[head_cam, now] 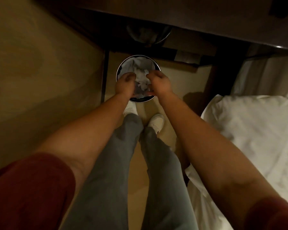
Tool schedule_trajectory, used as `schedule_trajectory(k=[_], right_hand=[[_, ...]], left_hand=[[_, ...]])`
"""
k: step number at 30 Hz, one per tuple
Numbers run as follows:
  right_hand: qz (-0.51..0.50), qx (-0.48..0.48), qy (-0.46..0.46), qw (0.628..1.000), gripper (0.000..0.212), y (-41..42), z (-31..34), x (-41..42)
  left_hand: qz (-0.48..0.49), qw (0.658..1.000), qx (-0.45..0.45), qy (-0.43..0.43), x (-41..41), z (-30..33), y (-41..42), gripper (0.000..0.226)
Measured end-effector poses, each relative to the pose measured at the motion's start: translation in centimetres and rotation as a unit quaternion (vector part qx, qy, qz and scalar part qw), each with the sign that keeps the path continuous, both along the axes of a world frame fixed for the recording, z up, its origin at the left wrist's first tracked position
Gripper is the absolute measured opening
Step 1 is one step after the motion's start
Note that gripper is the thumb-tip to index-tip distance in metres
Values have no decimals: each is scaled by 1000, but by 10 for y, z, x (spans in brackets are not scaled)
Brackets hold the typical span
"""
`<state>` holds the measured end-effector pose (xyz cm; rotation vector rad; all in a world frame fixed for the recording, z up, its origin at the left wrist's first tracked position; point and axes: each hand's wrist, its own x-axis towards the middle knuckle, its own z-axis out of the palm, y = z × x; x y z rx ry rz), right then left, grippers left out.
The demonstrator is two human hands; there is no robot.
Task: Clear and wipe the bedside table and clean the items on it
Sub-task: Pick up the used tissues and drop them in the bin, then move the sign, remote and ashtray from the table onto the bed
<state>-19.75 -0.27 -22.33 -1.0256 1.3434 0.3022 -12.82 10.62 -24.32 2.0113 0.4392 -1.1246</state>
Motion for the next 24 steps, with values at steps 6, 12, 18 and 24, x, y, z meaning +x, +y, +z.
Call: schedule_trajectory(k=[6,12,18,24], right_hand=[[60,-72,-57,994,29,-16,100,-12],[63,-132,-115,983,27,-52,202,-25],[88,-237,-140,957,26,-77,280,-8],[146,-353,-169,909,35,-94,324,34]], left_hand=[[-120,985,-28,-124,-5,94,-4,28],[-144,950,-118,-249,13,198,-10,20],[-213,897,-174,-347,52,268,-36,21],[-266,847,-146,-436,109,298,-60,36]])
